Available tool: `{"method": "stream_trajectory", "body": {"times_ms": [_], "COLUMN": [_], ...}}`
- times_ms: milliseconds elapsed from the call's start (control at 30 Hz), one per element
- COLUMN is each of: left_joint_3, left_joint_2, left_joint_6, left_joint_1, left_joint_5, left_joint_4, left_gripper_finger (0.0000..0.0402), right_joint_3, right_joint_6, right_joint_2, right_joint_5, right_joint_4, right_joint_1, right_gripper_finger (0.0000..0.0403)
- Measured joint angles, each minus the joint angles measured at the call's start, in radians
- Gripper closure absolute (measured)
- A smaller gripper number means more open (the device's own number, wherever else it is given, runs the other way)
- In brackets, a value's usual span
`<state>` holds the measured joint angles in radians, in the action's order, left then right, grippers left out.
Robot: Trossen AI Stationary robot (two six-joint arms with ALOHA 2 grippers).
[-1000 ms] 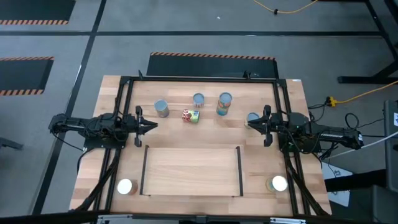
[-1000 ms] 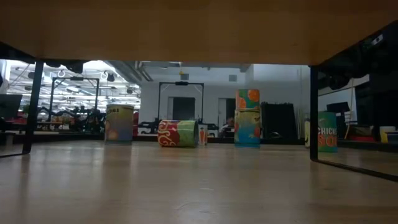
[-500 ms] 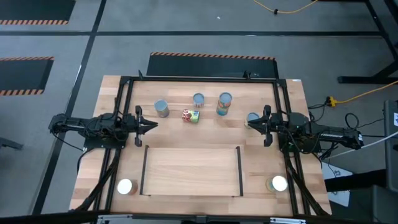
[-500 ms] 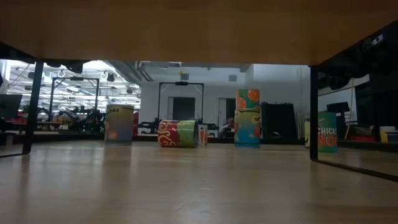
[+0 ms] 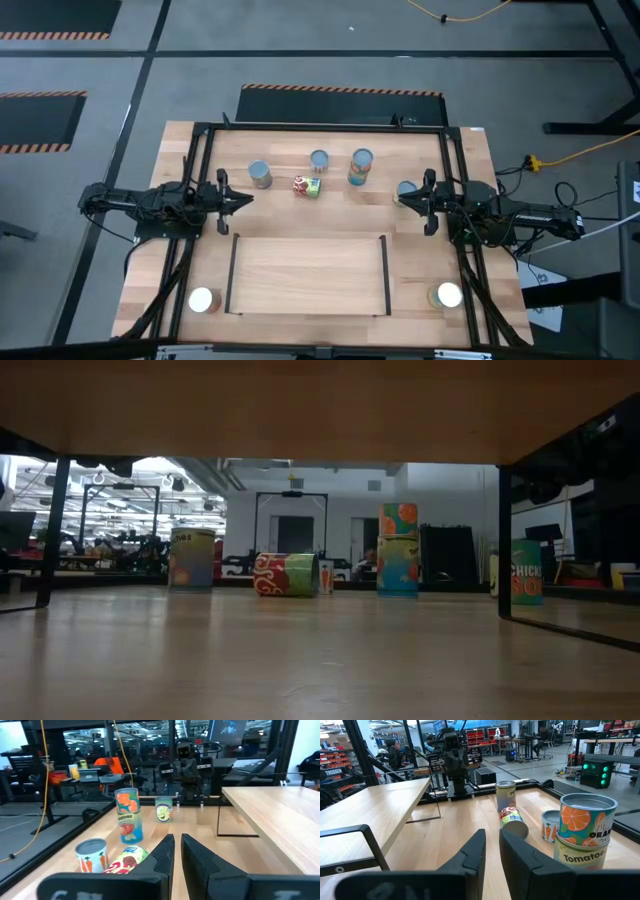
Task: Pick and place cans onto a shelf
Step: Put the canned peaches on the shelf
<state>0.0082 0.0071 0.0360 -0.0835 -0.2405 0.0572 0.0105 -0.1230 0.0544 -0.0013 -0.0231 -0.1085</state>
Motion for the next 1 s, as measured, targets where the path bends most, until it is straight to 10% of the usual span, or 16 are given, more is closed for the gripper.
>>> {"method": "stream_trajectory", "body": {"times_ms": [467, 1000], "left_joint_3": [0.0, 0.0], "left_joint_2": [0.0, 0.0], "left_joint_6": [-0.113, -0.14], "left_joint_1": [0.0, 0.0], "left_joint_5": [-0.031, -0.085], "left_joint_4": [0.005, 0.005], "left_gripper_finger": [0.0368, 0.0211], "right_joint_3": [0.0, 0.0], "right_joint_6": [0.0, 0.0], "right_joint_2": [0.0, 0.0], "right_joint_5": [0.0, 0.0], "right_joint_4": [0.0, 0.0], "right_joint_1": [0.0, 0.0], "right_gripper_finger": [0.0342, 0.0342]}}
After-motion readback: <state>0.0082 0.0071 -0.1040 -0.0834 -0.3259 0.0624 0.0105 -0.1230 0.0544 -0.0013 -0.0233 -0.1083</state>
